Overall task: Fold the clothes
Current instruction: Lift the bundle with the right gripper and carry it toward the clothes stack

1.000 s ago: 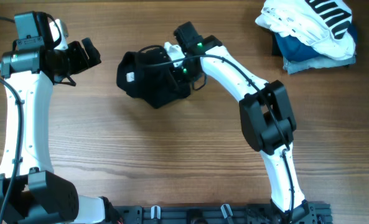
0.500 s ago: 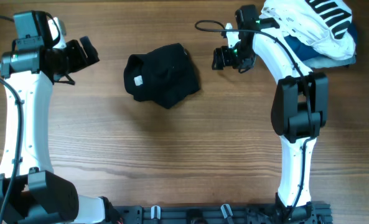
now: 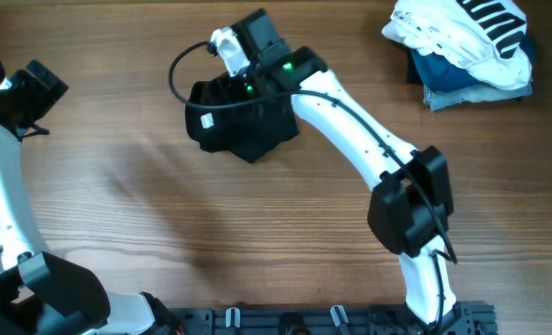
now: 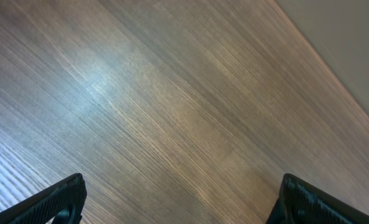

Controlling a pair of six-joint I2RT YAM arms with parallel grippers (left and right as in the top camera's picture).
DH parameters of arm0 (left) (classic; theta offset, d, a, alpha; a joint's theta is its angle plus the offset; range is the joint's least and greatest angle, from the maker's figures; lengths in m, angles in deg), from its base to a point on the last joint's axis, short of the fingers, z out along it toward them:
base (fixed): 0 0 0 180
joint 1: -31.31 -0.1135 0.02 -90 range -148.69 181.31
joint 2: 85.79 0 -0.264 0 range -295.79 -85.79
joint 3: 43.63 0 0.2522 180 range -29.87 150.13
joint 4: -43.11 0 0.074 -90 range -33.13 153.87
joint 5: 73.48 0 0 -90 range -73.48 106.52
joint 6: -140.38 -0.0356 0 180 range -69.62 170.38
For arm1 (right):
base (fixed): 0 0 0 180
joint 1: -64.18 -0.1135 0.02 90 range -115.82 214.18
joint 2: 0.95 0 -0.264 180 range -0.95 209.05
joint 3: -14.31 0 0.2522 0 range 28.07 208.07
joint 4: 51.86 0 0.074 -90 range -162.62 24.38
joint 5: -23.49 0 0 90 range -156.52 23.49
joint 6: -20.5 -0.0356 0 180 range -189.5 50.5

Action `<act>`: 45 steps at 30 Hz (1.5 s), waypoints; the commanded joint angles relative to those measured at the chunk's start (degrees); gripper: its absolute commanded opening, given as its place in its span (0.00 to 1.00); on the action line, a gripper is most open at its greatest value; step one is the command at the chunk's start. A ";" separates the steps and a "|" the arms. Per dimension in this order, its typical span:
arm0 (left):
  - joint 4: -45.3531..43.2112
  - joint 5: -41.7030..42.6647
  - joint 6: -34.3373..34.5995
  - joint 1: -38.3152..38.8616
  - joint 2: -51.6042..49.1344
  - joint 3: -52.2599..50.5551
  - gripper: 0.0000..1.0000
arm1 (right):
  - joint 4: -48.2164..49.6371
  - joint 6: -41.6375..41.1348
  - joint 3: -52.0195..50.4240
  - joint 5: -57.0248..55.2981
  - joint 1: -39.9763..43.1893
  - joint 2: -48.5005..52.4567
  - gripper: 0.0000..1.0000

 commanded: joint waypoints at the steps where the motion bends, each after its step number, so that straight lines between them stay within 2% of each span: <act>1: 0.76 -0.57 0.90 -0.61 0.00 0.15 1.00 | 0.28 0.39 0.28 -2.99 1.36 6.43 0.91; 8: 2.62 -0.55 0.90 -0.61 0.00 0.11 1.00 | -2.14 0.57 0.28 -2.75 7.67 17.86 0.90; 15: 3.54 -0.52 0.92 -0.55 -0.02 0.11 1.00 | -6.97 0.85 0.26 -2.67 17.62 18.49 0.89; 20: 3.69 -0.59 0.83 -0.57 -0.02 0.11 1.00 | -10.58 3.23 0.31 -1.62 20.06 17.22 0.90; 25: 3.26 -1.18 -1.05 -1.38 -0.02 0.11 1.00 | -16.28 1.86 2.84 -2.95 18.69 7.23 0.99; 30: 2.47 -1.20 -1.07 -1.38 -0.02 0.11 1.00 | -15.15 -1.05 4.20 1.97 13.84 -3.74 0.99; 33: 1.66 -1.20 -1.07 -1.44 -0.02 0.11 1.00 | -11.93 -4.63 4.13 -1.97 8.09 -2.71 0.99; 37: 1.68 -1.18 -1.05 -1.44 -0.02 0.11 1.00 | -6.86 -14.05 4.11 -16.26 1.27 2.19 0.99; 41: 1.90 -1.20 -1.07 -1.44 -0.02 0.11 1.00 | -4.72 -23.21 4.11 -27.45 -0.90 8.02 1.00; 45: 3.13 -1.20 -1.07 -1.88 -0.02 0.11 1.00 | -3.21 -27.21 4.11 -33.16 -0.72 11.45 0.99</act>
